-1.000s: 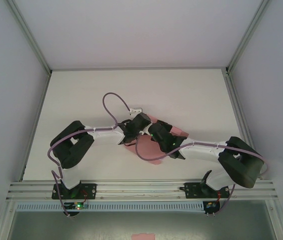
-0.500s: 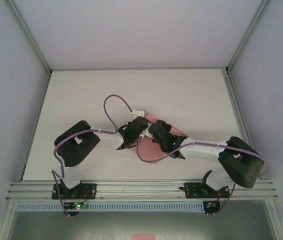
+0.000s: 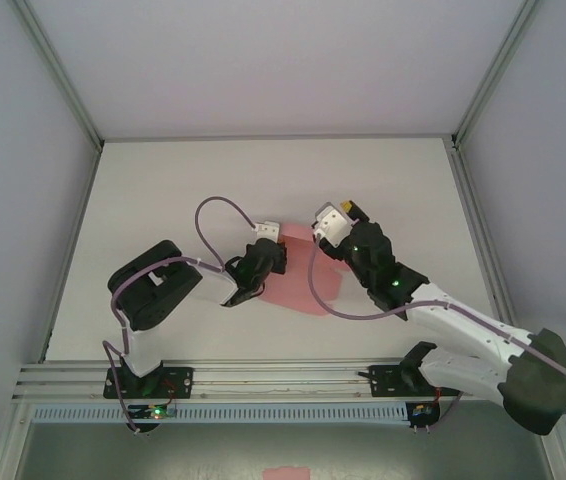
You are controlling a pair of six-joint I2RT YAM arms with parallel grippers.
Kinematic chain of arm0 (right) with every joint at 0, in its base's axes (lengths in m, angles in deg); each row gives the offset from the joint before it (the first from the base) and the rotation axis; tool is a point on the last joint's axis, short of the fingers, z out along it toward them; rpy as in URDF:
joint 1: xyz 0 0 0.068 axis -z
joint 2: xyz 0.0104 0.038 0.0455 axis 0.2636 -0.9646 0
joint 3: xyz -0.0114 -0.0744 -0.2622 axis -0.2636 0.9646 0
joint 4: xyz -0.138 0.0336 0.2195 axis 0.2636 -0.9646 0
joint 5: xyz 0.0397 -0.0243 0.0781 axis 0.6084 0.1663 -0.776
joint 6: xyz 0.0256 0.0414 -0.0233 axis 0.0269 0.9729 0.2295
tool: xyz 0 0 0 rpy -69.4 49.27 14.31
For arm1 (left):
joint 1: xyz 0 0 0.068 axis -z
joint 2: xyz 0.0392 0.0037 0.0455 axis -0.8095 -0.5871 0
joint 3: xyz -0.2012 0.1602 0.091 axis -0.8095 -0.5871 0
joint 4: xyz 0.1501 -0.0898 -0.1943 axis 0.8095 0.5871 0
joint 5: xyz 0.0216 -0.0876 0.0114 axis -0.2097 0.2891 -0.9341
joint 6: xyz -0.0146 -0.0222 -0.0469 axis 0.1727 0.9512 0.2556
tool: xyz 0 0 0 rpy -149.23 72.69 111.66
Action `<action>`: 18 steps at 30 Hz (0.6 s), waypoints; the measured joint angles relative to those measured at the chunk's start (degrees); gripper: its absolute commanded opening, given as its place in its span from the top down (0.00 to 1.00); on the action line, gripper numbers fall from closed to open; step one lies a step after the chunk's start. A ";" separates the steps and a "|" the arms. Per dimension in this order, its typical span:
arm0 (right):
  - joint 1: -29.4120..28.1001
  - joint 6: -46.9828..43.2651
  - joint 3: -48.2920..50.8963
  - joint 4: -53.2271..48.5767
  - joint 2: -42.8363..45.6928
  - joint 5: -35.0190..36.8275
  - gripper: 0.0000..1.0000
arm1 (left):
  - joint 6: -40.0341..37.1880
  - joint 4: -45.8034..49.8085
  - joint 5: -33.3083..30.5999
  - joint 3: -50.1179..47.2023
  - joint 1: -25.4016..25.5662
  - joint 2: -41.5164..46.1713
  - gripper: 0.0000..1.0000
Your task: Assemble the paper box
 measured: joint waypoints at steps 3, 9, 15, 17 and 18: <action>1.46 3.50 0.33 -0.70 2.93 -0.61 0.12 | -0.46 -0.02 1.40 -1.44 0.00 1.40 1.00; 11.06 16.24 -1.79 -7.17 7.32 -0.44 0.03 | -3.43 -1.99 7.89 -6.64 0.00 9.86 1.00; 25.75 28.06 -7.43 -14.69 4.42 -15.56 0.07 | -5.92 -3.10 16.37 -7.76 0.00 20.68 1.00; 25.55 29.09 -8.13 -15.65 1.62 -21.42 0.08 | -6.10 -3.08 17.90 -7.65 0.00 22.64 1.00; 24.96 29.40 -8.28 -16.02 -0.24 -24.85 0.08 | -6.10 -3.04 18.69 -7.34 0.00 23.17 1.00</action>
